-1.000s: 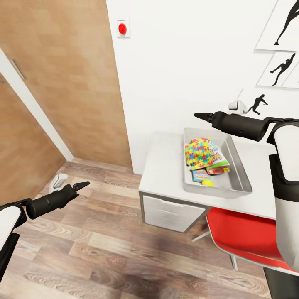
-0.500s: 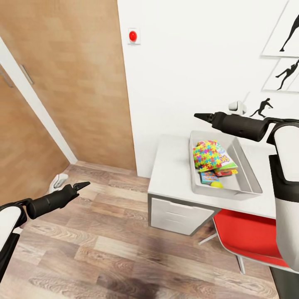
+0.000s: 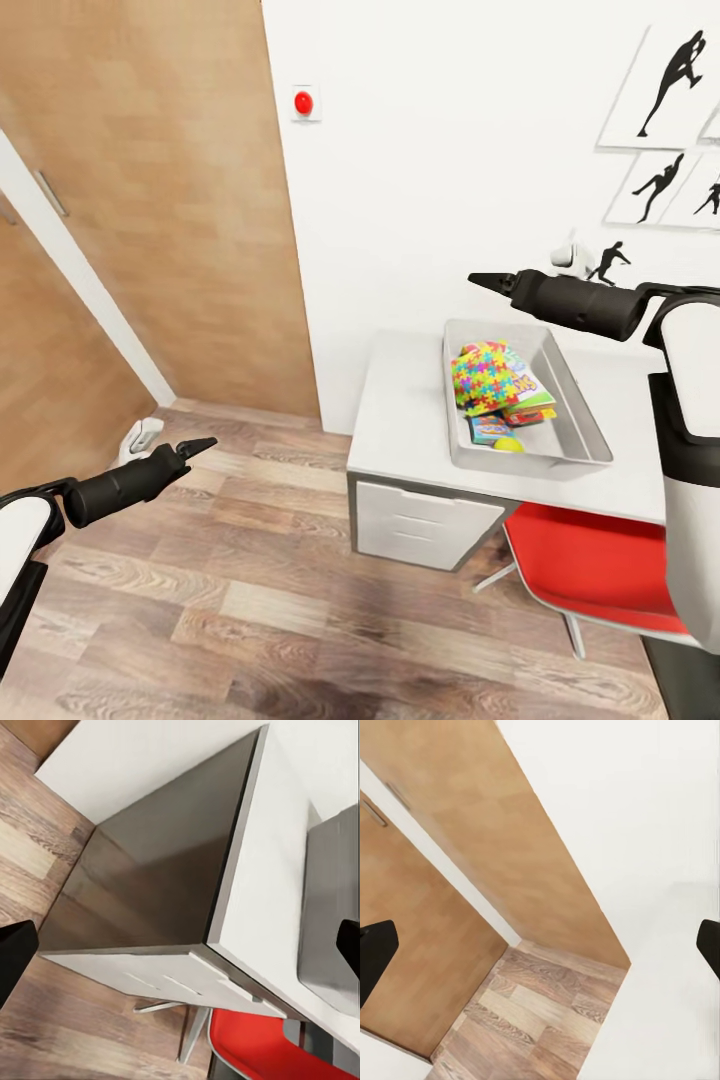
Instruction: Put all the toys in the child's room - the three board games (two on the bed and one on the table), the two jigsaw puzzles on the table, and the tennis ball on the table - inside the toy box on the table in the child's room.
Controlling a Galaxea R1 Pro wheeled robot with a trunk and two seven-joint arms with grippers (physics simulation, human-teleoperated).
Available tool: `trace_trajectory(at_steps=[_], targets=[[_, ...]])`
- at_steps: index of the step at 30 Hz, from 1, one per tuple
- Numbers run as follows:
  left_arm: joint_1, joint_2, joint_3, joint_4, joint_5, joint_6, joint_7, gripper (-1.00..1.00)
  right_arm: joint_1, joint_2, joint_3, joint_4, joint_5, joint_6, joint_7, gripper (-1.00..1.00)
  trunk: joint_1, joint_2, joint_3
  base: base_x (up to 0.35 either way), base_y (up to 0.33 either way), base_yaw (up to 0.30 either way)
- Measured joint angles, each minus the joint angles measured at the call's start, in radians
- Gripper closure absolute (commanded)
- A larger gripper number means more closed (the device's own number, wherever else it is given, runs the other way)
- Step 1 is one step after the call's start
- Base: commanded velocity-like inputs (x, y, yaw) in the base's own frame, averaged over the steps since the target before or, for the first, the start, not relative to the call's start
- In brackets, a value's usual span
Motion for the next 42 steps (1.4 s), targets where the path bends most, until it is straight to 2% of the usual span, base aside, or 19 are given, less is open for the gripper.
trace_trajectory(at_steps=[4, 9, 24, 42], targets=[[0.000, 0.000, -0.001, 0.000, 0.000, 0.000, 0.000, -1.00, 0.001, -0.016, 0.000, 0.000, 0.000, 0.000, 0.000, -1.00, 0.000, 0.000, 0.006, 0.000, 0.001, -0.117], [0.000, 0.000, -0.001, 0.000, 0.000, 0.000, 0.000, -1.00, 0.001, -0.024, 0.000, 0.000, -0.001, 0.000, 0.000, -1.00, 0.000, 0.000, 0.014, 0.000, 0.000, -0.120], [0.000, 0.000, 0.001, 0.002, -0.002, 0.000, 0.001, -1.00, 0.001, -0.030, 0.000, 0.000, -0.001, 0.000, 0.000, -1.00, 0.000, 0.000, 0.037, 0.000, 0.018, -0.122], [0.000, 0.001, 0.002, 0.003, -0.001, 0.001, 0.000, -1.00, 0.002, -0.038, -0.003, 0.000, -0.003, 0.000, 0.000, -1.00, 0.000, 0.000, 0.065, 0.000, 0.278, -0.127]])
